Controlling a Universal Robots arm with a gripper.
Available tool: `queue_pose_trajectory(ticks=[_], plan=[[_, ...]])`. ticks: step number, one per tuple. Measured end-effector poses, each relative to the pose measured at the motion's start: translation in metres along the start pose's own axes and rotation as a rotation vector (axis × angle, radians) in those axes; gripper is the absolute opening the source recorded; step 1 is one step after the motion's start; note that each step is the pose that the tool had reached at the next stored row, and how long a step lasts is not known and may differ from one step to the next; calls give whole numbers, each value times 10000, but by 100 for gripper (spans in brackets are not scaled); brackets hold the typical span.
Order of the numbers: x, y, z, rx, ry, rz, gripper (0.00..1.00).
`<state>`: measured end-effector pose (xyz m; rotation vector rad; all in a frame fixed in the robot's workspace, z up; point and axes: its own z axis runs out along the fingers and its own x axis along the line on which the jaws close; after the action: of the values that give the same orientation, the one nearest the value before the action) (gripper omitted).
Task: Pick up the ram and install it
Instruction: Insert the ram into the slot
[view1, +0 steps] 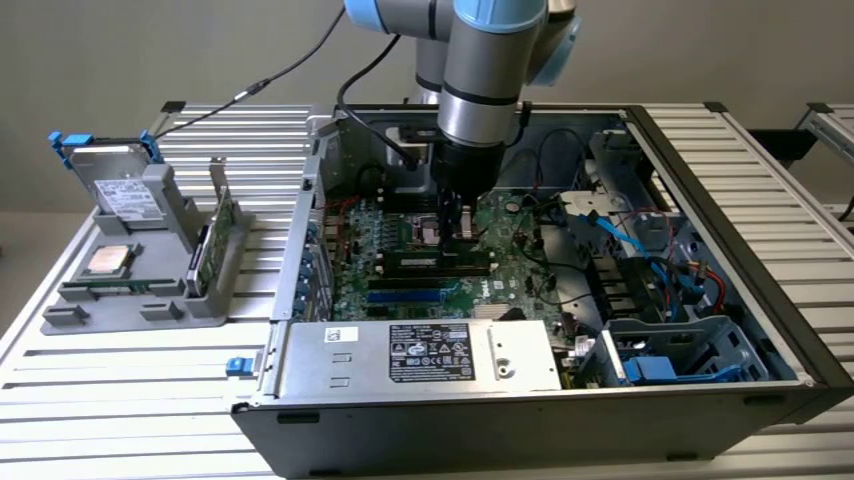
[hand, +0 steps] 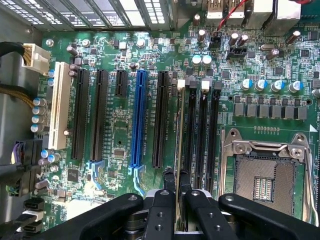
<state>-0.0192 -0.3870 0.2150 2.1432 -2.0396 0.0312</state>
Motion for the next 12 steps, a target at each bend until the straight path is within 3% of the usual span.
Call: queue_pose_trajectory(ticks=[12], plan=[[0,-7,4,-10,-7,69,14]])
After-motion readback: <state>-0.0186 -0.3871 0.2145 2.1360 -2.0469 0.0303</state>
